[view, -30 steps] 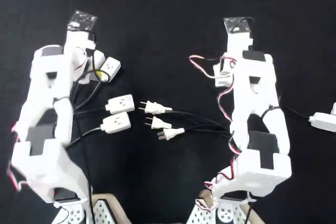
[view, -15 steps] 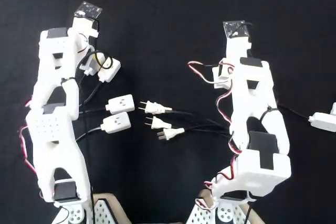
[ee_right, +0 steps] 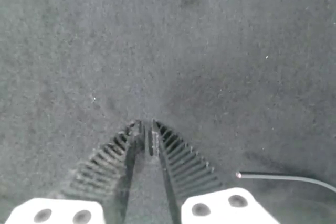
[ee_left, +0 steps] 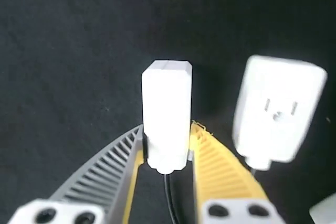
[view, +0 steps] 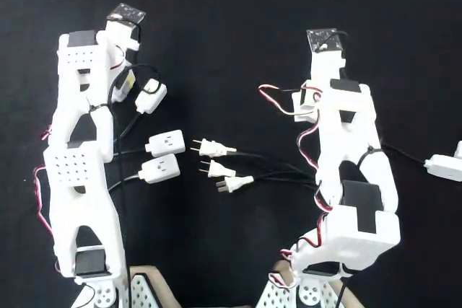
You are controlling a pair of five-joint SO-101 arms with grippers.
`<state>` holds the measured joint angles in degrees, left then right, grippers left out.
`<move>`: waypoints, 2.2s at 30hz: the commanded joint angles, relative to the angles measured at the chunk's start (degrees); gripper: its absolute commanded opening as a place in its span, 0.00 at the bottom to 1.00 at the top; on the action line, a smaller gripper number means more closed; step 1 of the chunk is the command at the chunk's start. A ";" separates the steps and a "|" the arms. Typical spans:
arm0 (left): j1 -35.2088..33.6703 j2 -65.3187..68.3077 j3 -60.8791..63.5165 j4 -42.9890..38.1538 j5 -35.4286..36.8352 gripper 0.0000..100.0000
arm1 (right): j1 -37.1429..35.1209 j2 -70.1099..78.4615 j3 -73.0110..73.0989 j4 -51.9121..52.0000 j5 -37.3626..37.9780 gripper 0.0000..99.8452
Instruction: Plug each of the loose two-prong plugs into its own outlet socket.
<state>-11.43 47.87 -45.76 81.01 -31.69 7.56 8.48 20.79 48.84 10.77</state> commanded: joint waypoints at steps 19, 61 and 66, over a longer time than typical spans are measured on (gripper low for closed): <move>4.35 -34.46 19.21 19.69 -4.57 0.04 | 2.20 -2.24 -0.13 -0.97 0.09 0.01; 36.88 -103.21 103.52 -3.43 3.87 0.05 | 3.78 -2.15 -0.04 -1.05 0.00 0.01; 39.69 -102.68 116.18 -17.49 4.92 0.05 | 3.78 -2.15 -0.04 -1.05 0.00 0.01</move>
<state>26.02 -54.99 62.99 74.15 -28.18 10.46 8.48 20.97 48.75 10.77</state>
